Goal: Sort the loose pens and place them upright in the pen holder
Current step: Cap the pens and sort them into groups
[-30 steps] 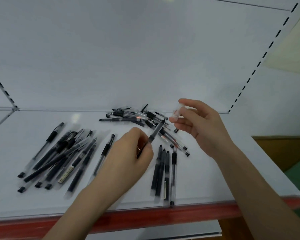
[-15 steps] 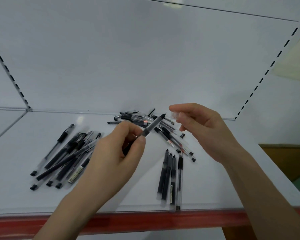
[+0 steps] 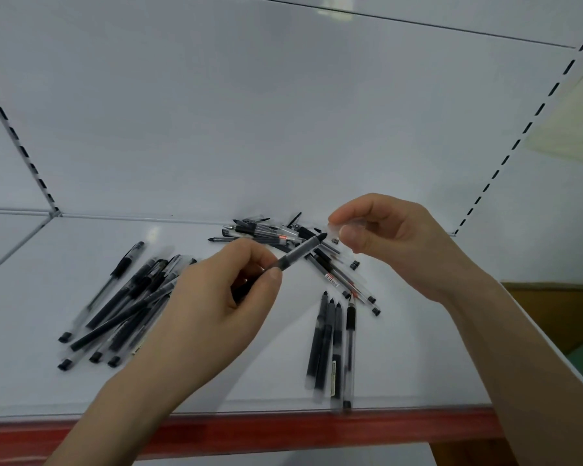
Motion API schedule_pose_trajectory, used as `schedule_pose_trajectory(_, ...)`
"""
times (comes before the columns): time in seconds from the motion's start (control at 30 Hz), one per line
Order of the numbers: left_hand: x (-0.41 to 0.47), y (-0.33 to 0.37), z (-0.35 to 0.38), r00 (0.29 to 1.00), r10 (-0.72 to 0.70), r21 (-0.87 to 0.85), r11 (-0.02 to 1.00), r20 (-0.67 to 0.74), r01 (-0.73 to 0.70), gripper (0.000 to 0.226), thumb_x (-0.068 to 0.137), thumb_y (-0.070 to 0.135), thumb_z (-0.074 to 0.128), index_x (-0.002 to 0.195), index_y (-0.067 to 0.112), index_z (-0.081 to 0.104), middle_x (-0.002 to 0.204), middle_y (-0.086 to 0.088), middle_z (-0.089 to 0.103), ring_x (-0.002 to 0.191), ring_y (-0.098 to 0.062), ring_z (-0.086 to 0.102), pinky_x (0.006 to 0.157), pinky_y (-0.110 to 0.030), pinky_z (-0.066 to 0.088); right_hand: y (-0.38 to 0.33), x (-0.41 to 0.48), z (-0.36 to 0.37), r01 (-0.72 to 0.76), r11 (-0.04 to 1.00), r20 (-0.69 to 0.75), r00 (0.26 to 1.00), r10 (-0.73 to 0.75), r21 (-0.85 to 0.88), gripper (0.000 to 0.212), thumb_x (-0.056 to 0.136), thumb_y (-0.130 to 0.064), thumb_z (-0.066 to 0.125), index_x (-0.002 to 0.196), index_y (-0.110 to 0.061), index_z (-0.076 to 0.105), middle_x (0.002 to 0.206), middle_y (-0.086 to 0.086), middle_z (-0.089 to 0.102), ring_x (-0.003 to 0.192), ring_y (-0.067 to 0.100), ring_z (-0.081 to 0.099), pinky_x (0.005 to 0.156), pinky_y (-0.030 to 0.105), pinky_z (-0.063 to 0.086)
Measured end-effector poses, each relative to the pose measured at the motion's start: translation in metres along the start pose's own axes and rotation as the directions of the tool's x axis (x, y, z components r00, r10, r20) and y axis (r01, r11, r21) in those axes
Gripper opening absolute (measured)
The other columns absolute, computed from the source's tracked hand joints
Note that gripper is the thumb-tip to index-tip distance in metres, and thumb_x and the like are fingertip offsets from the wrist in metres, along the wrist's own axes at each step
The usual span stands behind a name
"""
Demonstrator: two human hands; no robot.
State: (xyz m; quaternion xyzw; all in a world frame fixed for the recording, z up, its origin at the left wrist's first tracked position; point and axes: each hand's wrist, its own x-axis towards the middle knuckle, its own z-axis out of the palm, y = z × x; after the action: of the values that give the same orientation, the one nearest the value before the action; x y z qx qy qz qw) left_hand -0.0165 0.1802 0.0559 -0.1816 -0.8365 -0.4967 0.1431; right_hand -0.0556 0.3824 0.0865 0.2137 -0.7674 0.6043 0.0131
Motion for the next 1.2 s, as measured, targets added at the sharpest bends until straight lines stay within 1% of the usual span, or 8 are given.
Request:
schedule_pose_trajectory(0.17,-0.001,-0.005,0.000,0.998,-0.054,-0.038,0.998,-0.043,0.053,0.009,0.074,0.033,0.049,0.073,0.028,0.056,0.074,0.010,0.061,0.055,-0.019,0.047,0.047,-0.018,0.036,0.013,0.007,-0.001,-0.161,0.973,-0.184,0.964,0.191,0.163,0.010,0.084,-0.018,0.057,0.087,-0.010,0.062,0.069,-0.002,0.072,0.060,0.007,0.063,0.057,0.015,0.051)
schedule_pose_trajectory(0.27,-0.002,-0.009,0.002,0.997,-0.069,-0.026,0.997,-0.040,0.068,0.010,0.075,0.034,0.049,0.073,0.028,0.056,0.075,0.008,0.061,0.055,-0.018,0.048,0.047,-0.017,0.037,0.019,0.007,0.004,-0.253,0.955,-0.187,0.942,0.279,0.153,0.006,0.088,-0.014,0.057,0.091,-0.011,0.061,0.065,-0.001,0.071,0.056,0.006,0.060,0.054,0.016,0.049)
schedule_pose_trajectory(0.4,-0.002,-0.011,0.004,0.995,-0.085,-0.038,0.996,-0.048,0.083,0.009,0.080,0.033,0.054,0.073,0.028,0.056,0.076,0.003,0.061,0.055,-0.017,0.048,0.048,-0.019,0.038,0.019,0.006,0.008,-0.284,0.952,-0.160,0.940,0.300,0.117,0.016,0.087,-0.007,0.058,0.091,-0.018,0.068,0.077,0.002,0.067,0.062,0.004,0.060,0.058,0.016,0.050)
schedule_pose_trajectory(0.57,-0.002,-0.014,0.005,0.994,-0.104,-0.049,0.994,-0.044,0.102,0.011,0.074,0.035,0.049,0.073,0.027,0.056,0.075,-0.002,0.061,0.059,-0.023,0.050,0.048,-0.021,0.038,0.020,0.009,0.011,-0.335,0.931,-0.165,0.919,0.357,0.148,0.007,0.087,-0.006,0.056,0.086,-0.011,0.060,0.072,0.002,0.065,0.057,0.007,0.060,0.055,0.017,0.050)
schedule_pose_trajectory(0.73,-0.004,-0.015,0.008,0.991,-0.129,-0.088,0.988,-0.044,0.125,0.010,0.073,0.034,0.050,0.072,0.026,0.057,0.077,0.001,0.062,0.064,-0.023,0.053,0.052,-0.026,0.040,0.021,0.011,0.012,-0.278,0.894,-0.189,0.914,0.359,0.352,0.012,0.089,-0.006,0.053,0.095,-0.013,0.060,0.067,0.000,0.071,0.078,0.016,0.067,0.068,0.022,0.053)
schedule_pose_trajectory(0.87,-0.005,-0.013,0.010,0.992,-0.124,-0.116,0.986,-0.029,0.120,0.011,0.073,0.034,0.050,0.072,0.026,0.057,0.075,-0.002,0.062,0.063,-0.025,0.052,0.051,-0.030,0.039,0.019,0.009,0.018,-0.191,0.814,-0.209,0.911,0.355,0.548,0.009,0.086,-0.007,0.056,0.090,-0.011,0.063,0.081,0.006,0.074,0.074,0.011,0.069,0.064,0.017,0.054)
schedule_pose_trajectory(1.07,-0.004,-0.012,0.012,0.993,-0.110,-0.133,0.986,-0.036,0.104,0.012,0.084,0.029,0.056,0.073,0.025,0.057,0.074,0.000,0.061,0.061,-0.023,0.051,0.049,-0.024,0.038,0.016,0.007,0.027,-0.112,0.794,-0.263,0.908,0.326,0.598,0.007,0.085,-0.008,0.056,0.090,-0.009,0.061,0.077,0.006,0.074,0.072,0.013,0.071,0.061,0.015,0.054)
schedule_pose_trajectory(1.2,-0.002,-0.013,0.012,0.993,-0.115,-0.127,0.986,-0.033,0.110,0.014,0.085,0.018,0.057,0.072,0.026,0.057,0.075,-0.002,0.061,0.064,-0.025,0.052,0.052,-0.029,0.039,0.014,0.007,0.031,-0.096,0.805,-0.259,0.919,0.298,0.585,0.008,0.085,-0.007,0.055,0.091,-0.008,0.060,0.076,0.007,0.074,0.077,0.013,0.071,0.061,0.016,0.054)
